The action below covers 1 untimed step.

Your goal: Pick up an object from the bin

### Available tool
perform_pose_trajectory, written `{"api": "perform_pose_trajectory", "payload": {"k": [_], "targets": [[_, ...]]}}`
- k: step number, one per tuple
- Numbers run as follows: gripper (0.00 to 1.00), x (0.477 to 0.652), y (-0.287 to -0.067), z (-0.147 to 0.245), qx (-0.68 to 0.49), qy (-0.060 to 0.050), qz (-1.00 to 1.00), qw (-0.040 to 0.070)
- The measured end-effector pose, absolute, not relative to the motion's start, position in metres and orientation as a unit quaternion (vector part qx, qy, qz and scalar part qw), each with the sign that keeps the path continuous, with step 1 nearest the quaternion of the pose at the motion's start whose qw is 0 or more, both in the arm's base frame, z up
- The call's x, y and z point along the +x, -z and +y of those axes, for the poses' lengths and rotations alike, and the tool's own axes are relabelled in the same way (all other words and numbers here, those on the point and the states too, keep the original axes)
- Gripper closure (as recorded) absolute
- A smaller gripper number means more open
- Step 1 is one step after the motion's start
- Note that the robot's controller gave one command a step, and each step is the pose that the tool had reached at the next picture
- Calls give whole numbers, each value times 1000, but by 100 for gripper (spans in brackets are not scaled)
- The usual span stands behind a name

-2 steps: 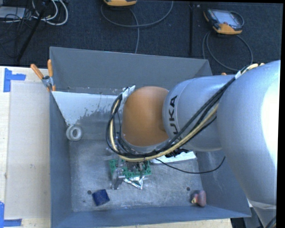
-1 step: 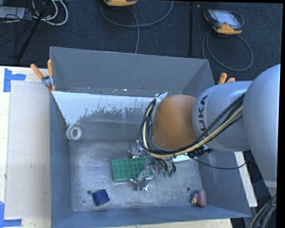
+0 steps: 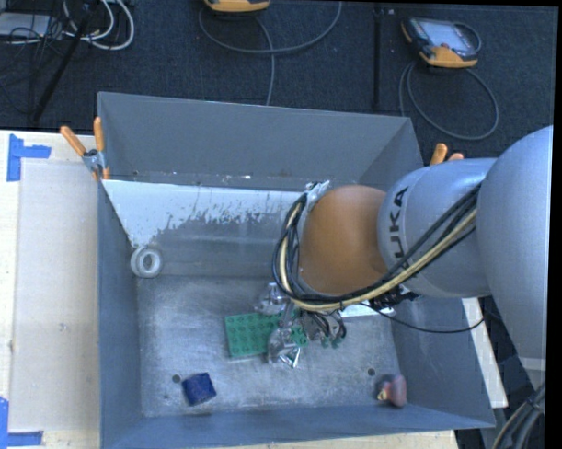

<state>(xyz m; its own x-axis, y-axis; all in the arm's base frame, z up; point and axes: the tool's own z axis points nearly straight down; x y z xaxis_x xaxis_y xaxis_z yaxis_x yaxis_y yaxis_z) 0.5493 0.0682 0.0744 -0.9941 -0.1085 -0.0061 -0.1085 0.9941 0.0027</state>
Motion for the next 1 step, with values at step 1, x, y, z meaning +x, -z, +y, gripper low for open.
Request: {"api": "perform_pose_trajectory", "payload": {"k": [1], "targets": [[100, 535, -210, 67, -97, 0, 995, 4]]}}
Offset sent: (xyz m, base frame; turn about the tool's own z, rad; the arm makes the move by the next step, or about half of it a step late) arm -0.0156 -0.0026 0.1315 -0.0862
